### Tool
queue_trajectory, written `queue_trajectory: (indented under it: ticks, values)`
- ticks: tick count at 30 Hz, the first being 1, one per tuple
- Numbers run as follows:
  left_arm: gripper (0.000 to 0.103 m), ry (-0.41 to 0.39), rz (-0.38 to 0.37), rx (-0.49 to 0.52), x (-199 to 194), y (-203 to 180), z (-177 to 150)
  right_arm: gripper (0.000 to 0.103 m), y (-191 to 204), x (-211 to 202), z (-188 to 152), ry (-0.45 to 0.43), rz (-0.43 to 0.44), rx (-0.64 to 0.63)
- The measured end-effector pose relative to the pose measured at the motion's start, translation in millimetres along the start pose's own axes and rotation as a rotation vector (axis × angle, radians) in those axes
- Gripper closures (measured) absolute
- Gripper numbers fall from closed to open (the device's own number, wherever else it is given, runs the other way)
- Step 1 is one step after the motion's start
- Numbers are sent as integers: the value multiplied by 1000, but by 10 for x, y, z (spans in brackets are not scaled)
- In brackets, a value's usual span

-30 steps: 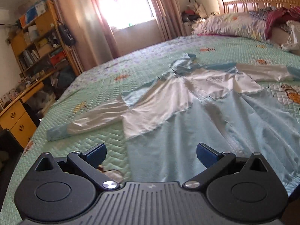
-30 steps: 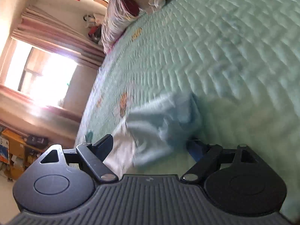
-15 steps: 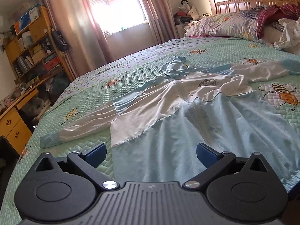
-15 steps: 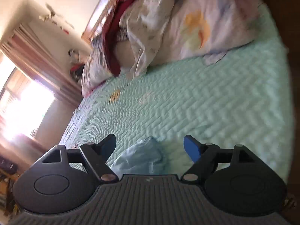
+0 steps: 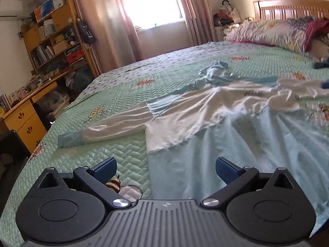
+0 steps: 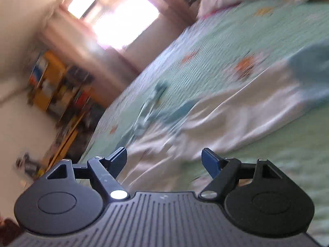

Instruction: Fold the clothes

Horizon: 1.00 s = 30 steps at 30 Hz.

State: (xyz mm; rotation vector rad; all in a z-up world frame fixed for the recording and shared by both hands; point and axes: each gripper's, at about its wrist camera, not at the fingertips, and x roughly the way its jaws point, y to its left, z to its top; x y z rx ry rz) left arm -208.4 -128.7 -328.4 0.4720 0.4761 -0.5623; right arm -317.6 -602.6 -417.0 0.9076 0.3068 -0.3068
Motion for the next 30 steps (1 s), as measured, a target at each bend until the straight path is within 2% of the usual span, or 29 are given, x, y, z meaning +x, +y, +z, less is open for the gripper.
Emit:
queue_trajectory:
  ticks: [4, 5, 7, 8, 9, 11, 12, 13, 14, 15, 17, 19, 23, 24, 25, 26, 28, 30]
  values:
    - [1, 13, 22, -7, 109, 89, -38, 22, 298, 610, -192, 124, 102, 6]
    - [1, 15, 31, -14, 150, 124, -39, 22, 330, 812, -216, 184, 136, 1]
    - [1, 18, 48, -27, 232, 193, -41, 23, 401, 1073, -273, 257, 110, -33]
    - [1, 19, 56, -34, 273, 228, -43, 24, 384, 1167, -261, 251, 34, -73]
    - [1, 21, 65, -40, 314, 263, -44, 37, 320, 1229, -204, 225, -18, -93]
    - [1, 22, 80, -50, 408, 330, -61, 46, 189, 1162, 32, 143, -86, -21]
    - [1, 22, 86, -52, 466, 360, -82, 42, 124, 1124, 152, 101, -120, 17]
    - [1, 24, 97, -46, 551, 381, -96, 40, 189, 1006, 228, 26, -130, 2]
    - [1, 26, 110, -37, 643, 397, -108, 32, 296, 910, 260, -32, -90, -43]
    - [1, 28, 123, -29, 736, 414, -119, 21, 408, 877, 269, -50, -39, -79]
    - [1, 21, 166, 4, 935, 420, -105, 14, 619, 1054, 267, 31, 50, -115]
    - [1, 6, 230, 44, 1108, 395, -85, 14, 745, 1392, 243, 124, 115, -113]
    - [1, 4, 337, 147, 1367, 264, -114, 14, 686, 2265, 246, 256, 126, 16]
    - [1, 13, 350, 186, 1443, 211, -171, 18, 605, 2404, 272, 285, 108, 32]
    - [1, 21, 351, 208, 1506, 176, -230, 28, 524, 2532, 300, 311, 87, 45]
    - [1, 8, 354, 205, 1524, 166, -273, 45, 463, 2563, 392, 278, 66, 34]
    - [1, -12, 342, 166, 1520, 220, -299, 43, 429, 2376, 581, 181, 9, 39]
    - [0, -14, 330, 137, 1540, 268, -303, 37, 399, 2177, 769, 83, -49, 47]
